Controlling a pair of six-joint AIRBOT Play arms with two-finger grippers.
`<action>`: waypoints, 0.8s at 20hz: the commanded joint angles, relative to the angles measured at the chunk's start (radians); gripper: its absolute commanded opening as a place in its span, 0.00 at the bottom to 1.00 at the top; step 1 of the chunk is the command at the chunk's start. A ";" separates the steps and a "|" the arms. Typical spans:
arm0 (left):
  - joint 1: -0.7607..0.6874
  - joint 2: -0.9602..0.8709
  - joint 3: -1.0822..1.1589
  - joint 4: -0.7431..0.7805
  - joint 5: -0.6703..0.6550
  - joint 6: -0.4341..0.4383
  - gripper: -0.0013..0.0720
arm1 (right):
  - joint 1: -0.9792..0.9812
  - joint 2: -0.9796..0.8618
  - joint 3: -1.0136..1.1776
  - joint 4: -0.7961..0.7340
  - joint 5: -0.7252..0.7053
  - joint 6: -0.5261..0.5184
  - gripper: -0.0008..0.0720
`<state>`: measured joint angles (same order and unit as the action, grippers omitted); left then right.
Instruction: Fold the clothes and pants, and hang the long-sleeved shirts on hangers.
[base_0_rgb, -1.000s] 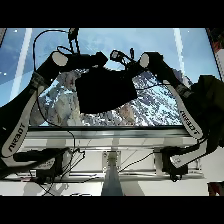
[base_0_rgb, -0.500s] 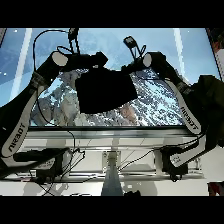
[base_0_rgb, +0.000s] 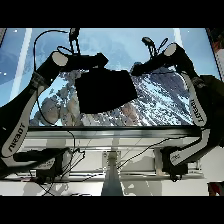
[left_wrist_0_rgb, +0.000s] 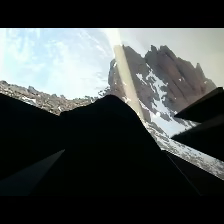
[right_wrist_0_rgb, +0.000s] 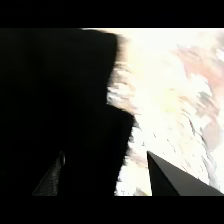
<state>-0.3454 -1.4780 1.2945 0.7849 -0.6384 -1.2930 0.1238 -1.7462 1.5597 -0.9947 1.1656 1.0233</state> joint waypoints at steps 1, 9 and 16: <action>0.000 0.000 0.000 0.000 -0.003 0.000 0.98 | 0.049 0.013 0.072 0.079 0.071 -0.252 0.79; 0.072 0.013 0.000 0.000 -0.015 0.081 0.98 | 0.207 0.013 0.093 -0.080 0.074 -0.443 0.79; 0.116 0.017 0.000 0.000 -0.110 0.081 0.98 | 0.289 0.011 0.034 -0.227 -0.024 -0.568 0.79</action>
<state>-0.2413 -1.4624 1.2945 0.7845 -0.7082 -1.2140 0.3847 -1.7340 1.6222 -1.1625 1.2068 0.4938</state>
